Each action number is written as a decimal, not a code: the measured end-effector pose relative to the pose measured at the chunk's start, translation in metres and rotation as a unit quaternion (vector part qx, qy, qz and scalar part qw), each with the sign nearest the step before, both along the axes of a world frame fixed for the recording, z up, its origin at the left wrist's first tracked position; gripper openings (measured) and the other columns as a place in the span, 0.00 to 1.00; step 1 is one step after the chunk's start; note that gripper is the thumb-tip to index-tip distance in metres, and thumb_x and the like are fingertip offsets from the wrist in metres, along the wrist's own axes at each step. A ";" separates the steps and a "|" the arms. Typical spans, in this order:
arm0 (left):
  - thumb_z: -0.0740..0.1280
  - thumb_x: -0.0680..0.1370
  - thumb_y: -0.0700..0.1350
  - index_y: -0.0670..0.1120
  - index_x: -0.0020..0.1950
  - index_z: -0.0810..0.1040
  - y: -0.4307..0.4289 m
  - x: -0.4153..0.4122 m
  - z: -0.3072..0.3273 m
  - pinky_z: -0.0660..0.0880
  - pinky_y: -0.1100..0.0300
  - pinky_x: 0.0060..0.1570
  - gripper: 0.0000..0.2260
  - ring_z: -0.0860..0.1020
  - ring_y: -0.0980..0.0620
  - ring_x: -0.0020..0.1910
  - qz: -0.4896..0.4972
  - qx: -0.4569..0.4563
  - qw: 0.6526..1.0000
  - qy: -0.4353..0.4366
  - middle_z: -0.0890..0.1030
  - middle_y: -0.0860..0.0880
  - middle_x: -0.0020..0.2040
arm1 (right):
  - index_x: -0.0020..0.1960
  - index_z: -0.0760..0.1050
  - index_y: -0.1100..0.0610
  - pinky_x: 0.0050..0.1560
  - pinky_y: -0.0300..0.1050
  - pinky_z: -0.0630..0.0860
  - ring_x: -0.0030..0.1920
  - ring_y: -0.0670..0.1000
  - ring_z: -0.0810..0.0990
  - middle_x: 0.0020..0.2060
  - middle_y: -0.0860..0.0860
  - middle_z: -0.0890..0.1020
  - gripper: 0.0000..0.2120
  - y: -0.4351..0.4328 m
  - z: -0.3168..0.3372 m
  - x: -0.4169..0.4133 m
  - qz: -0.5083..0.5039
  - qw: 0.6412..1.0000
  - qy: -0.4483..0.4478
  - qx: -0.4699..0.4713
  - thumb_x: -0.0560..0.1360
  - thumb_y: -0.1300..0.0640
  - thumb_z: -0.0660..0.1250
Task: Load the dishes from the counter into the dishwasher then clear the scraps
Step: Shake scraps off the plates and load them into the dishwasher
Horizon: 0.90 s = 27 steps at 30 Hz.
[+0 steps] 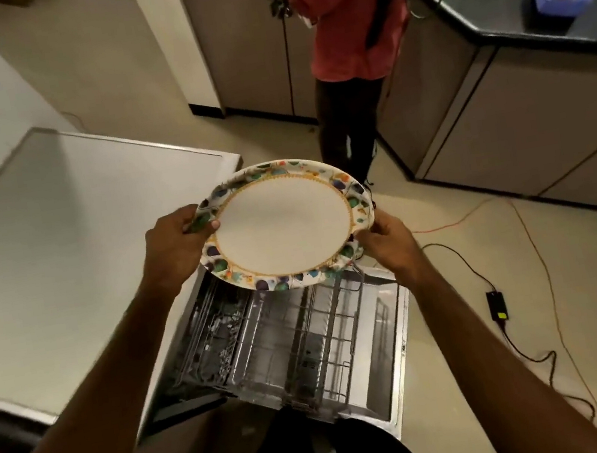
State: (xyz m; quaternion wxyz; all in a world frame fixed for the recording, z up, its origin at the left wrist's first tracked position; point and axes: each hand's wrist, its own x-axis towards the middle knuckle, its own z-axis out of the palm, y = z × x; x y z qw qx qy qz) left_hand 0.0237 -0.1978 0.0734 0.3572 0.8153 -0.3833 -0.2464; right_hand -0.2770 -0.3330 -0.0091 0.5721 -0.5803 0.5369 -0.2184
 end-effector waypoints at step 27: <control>0.67 0.81 0.38 0.44 0.66 0.81 -0.205 -0.015 -0.403 0.77 0.52 0.57 0.13 0.80 0.42 0.56 -0.178 0.158 0.955 -0.176 0.83 0.40 0.57 | 0.54 0.85 0.57 0.36 0.25 0.64 0.36 0.49 0.75 0.37 0.46 0.79 0.23 -0.079 -0.340 -0.010 -0.082 0.952 0.264 -0.130 0.71 0.74 0.58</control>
